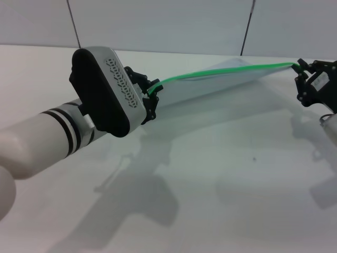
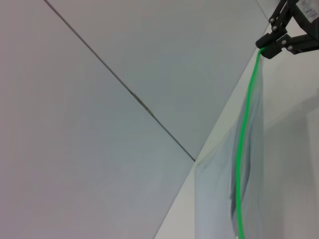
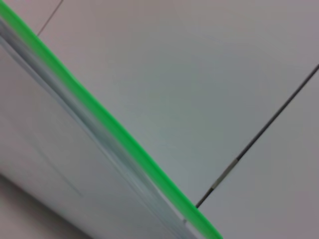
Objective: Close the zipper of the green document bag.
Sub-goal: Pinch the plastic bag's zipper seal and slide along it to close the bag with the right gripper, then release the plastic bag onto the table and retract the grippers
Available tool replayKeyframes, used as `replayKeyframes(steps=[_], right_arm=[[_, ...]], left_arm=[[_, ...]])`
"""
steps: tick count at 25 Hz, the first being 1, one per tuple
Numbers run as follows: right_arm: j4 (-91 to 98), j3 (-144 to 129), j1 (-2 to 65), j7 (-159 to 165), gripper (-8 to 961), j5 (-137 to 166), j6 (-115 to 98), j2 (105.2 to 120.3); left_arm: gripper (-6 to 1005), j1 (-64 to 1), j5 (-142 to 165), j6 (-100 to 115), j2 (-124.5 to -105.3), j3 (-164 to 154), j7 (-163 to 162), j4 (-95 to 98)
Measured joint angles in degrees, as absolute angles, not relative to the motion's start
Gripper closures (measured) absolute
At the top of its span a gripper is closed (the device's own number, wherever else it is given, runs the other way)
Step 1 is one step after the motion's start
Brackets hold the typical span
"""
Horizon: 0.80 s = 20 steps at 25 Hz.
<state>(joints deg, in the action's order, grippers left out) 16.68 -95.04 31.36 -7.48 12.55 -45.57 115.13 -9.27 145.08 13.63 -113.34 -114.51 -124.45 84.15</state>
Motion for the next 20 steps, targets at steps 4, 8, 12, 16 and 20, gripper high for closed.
replayKeyframes(steps=[4,8,12,16,20], right_arm=[[16.62,-93.64,31.33,-8.5,847,12.6,-44.03,115.14],[16.6,-93.01,31.25,-8.92,845,12.59,-43.68,115.14],[16.67,-92.71,31.25,-9.01,842,12.38,-43.71,115.19],[16.91,-90.09,31.24,-11.64,840,12.18,-44.03,115.84],[17.06,-85.08,31.17,-13.41,838,11.97,-44.14,116.49]], left_arm=[[944,-8.54,145.1,13.63,-113.38,-114.46,-124.45,84.73],[944,-8.34,145.11,13.63,-113.38,-114.19,-124.45,84.98],[945,-8.18,145.11,13.62,-113.38,-114.11,-124.46,85.23],[947,-8.25,145.0,13.62,-113.49,-113.61,-124.75,85.23],[951,-9.11,144.53,13.6,-114.99,-110.74,-125.47,84.43]])
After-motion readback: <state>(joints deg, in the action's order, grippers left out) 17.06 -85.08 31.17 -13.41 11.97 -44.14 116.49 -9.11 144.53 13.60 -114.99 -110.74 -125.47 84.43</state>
